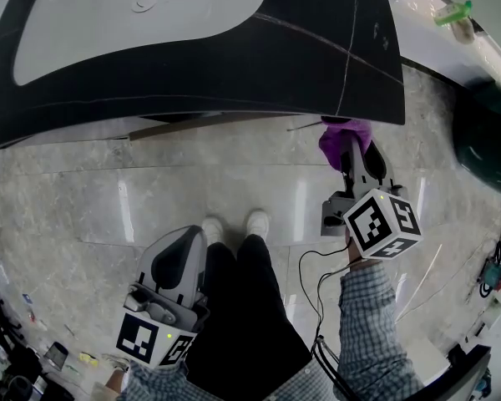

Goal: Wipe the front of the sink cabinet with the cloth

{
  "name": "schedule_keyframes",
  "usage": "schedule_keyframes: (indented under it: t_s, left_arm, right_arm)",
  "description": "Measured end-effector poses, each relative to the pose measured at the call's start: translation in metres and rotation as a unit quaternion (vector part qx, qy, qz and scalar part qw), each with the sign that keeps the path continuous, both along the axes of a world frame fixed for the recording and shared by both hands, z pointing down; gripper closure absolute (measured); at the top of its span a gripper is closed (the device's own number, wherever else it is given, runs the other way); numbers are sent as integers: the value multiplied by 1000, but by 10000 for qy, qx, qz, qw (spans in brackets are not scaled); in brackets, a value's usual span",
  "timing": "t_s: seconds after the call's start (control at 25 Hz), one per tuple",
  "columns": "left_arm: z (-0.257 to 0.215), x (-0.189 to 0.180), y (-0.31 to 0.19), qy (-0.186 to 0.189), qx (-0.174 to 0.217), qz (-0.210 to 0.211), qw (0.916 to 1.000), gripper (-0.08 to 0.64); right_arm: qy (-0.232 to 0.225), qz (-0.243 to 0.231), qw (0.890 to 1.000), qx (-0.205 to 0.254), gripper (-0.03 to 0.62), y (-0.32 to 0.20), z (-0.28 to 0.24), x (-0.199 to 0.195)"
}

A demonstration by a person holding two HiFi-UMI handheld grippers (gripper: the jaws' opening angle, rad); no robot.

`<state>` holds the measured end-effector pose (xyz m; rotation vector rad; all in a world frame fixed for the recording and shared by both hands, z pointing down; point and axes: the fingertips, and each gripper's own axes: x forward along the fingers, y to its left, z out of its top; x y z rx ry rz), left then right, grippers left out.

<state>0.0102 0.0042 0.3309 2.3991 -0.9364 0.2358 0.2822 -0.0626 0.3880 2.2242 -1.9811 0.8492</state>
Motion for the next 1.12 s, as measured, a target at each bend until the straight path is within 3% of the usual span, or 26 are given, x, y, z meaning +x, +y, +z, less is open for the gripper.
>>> schedule_keyframes:
  t_s: [0.28,0.64,1.12]
  left_arm:
    - [0,-4,3,-4,-13,11,10000,549]
    - [3,-6,5,7,-40,24,10000,549]
    - [12,-26,0,-43,-41,-282,9996,549]
  right_arm:
    - [-50,230,9996,-127,511,14,5,10]
    - [299,1021,9936,-389,511,41,21,55]
    - [193,1257,9919,19,511,16,44,43]
